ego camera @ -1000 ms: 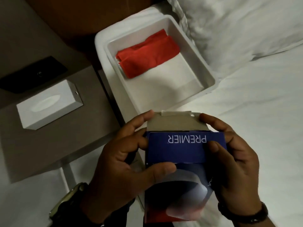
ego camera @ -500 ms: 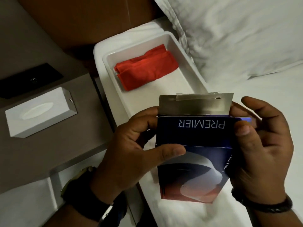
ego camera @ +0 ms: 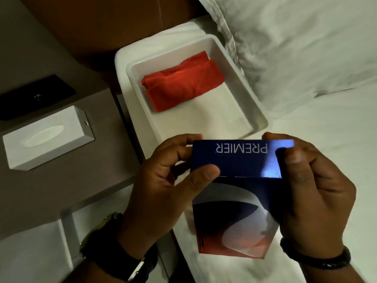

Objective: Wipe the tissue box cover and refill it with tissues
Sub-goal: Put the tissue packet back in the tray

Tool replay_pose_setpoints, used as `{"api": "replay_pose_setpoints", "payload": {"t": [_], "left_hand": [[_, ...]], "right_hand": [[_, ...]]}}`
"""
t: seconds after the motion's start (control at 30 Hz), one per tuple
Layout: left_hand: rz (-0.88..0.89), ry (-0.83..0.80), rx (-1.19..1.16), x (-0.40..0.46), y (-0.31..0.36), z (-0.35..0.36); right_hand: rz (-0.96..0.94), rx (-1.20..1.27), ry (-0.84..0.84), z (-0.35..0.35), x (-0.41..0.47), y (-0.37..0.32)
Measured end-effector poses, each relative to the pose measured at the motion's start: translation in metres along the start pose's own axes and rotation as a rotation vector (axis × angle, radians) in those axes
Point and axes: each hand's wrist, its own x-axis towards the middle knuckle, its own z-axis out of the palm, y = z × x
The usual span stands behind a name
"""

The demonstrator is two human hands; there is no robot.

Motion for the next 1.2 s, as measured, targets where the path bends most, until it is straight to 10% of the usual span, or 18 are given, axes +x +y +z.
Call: {"api": "replay_pose_setpoints", "payload": {"t": [0.4,0.6,0.73,1.2], "left_hand": [[-0.182,0.120,-0.110,0.000,-0.017,0.013],[-0.522,0.346,0.092,-0.060,-0.042,0.007],[-0.440,0.535,-0.092,-0.059,-0.043,0.006],[-0.287,0.425,0.209,0.048,-0.027,-0.019]], "right_hand": [[-0.110,-0.299,-0.365,-0.028,0.017,0.021],[0.095,-0.232,0.072,-0.029,0.028,0.033],[0.178,-0.222,0.242,0.000,0.047,0.040],[0.027,-0.754,0.086,0.034,0.110,0.084]]}}
